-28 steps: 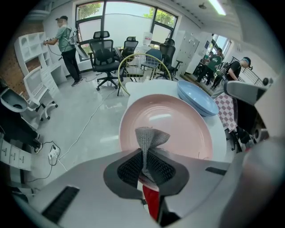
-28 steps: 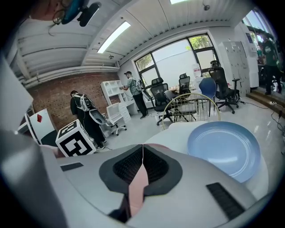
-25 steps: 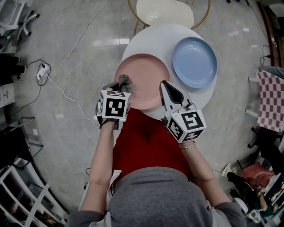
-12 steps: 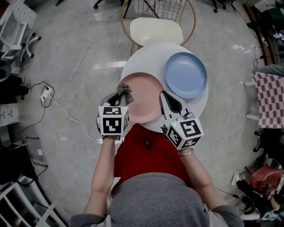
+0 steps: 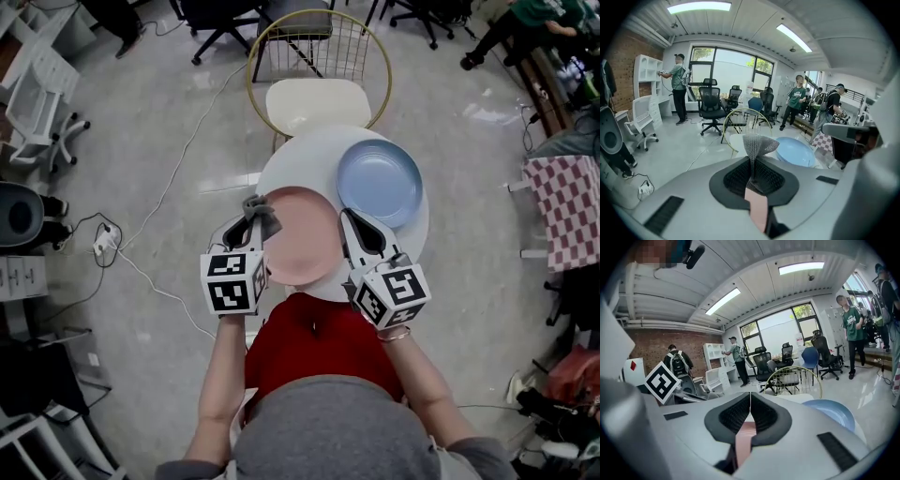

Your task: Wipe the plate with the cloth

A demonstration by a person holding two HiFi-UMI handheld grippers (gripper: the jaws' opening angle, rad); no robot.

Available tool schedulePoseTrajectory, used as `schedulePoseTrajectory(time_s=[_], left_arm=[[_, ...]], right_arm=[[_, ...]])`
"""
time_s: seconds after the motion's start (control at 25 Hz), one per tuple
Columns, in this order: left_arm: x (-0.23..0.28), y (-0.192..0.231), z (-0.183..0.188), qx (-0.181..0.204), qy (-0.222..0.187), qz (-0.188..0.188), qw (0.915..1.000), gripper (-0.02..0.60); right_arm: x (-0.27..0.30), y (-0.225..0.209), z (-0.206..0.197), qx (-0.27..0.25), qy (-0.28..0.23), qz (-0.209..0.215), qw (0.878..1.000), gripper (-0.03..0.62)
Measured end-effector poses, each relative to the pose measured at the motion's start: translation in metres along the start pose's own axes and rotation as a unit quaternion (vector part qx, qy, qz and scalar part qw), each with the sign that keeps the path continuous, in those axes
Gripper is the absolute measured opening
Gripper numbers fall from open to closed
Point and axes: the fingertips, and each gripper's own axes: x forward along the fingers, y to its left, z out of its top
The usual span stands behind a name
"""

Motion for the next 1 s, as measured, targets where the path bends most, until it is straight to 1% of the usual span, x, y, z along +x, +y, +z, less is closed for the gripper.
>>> schedulePoseTrajectory(time_s=[0.28,0.4,0.56,0.8,1.0], left_arm=[[-0.026,-0.002,0.022,0.015,-0.048,0.012,0.9987,0.037],[-0.036,-0.006,0.027,0.021,-0.073,0.016,0.9970,0.037],[-0.052,-0.012,0.046,0.027,-0.104,0.021,0.9940,0.037],[-0.063,-0.019,0.062,0.031,-0.138,0.022,0.9898,0.037],[-0.070,-0.031,0.065,0.034,-0.153,0.027,0.9873,0.037]], right_arm=[[-0.014,0.006,0.027,-0.004,-0.040,0.004,0.999,0.029],[-0.022,0.007,0.034,-0.004,-0.059,0.008,0.998,0.029],[-0.030,0.012,0.051,-0.010,-0.079,0.017,0.997,0.028],[-0.032,0.017,0.059,-0.016,-0.089,0.032,0.995,0.028],[-0.039,0.015,0.061,-0.033,-0.098,0.045,0.994,0.028]])
